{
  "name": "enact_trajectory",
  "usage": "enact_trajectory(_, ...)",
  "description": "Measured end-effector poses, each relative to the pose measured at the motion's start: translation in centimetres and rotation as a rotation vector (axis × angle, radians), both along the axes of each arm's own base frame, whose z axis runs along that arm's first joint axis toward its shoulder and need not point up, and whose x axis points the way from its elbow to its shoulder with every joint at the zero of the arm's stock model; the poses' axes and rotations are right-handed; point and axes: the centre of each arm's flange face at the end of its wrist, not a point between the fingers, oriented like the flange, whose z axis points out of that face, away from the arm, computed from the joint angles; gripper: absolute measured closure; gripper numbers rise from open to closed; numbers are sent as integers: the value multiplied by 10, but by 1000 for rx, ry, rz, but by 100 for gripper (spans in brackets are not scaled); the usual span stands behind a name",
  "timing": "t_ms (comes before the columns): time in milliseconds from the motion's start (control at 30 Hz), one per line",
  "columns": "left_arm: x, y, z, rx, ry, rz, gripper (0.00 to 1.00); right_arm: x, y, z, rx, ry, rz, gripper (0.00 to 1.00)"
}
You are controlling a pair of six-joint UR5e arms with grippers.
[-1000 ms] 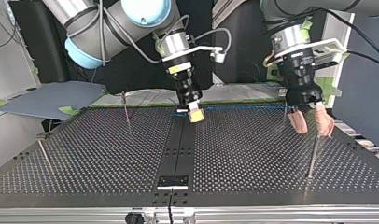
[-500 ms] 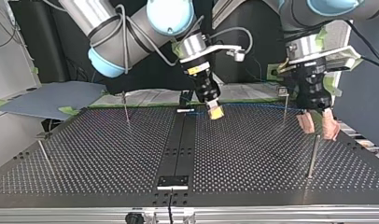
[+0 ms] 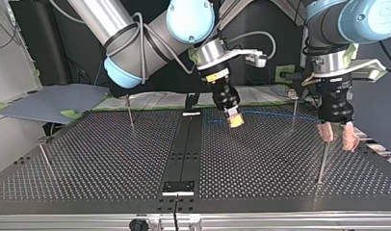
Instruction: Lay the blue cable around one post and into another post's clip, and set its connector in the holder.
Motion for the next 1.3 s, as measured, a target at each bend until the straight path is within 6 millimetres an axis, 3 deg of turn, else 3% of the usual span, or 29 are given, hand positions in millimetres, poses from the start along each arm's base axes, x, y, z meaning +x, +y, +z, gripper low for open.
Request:
enact_trajectory(400, 18, 35, -2, -24, 39, 36, 0, 26, -5, 4, -23, -14, 21, 96)
enact_trajectory(633, 32, 56, 16, -48, -29, 31, 0, 39, -1, 13, -42, -28, 43, 96)
enact_trajectory(800, 37, 61, 25, -64, -58, 11, 0, 44, 1, 25, -55, -46, 50, 96)
enact_trajectory(1067, 41, 65, 24, -68, -59, 12, 0, 51, 2, 43, -77, -79, 55, 96)
enact_trajectory(1300, 63, 74, 11, -76, -41, 4, 0, 62, -3, 36, -74, -74, 59, 96)
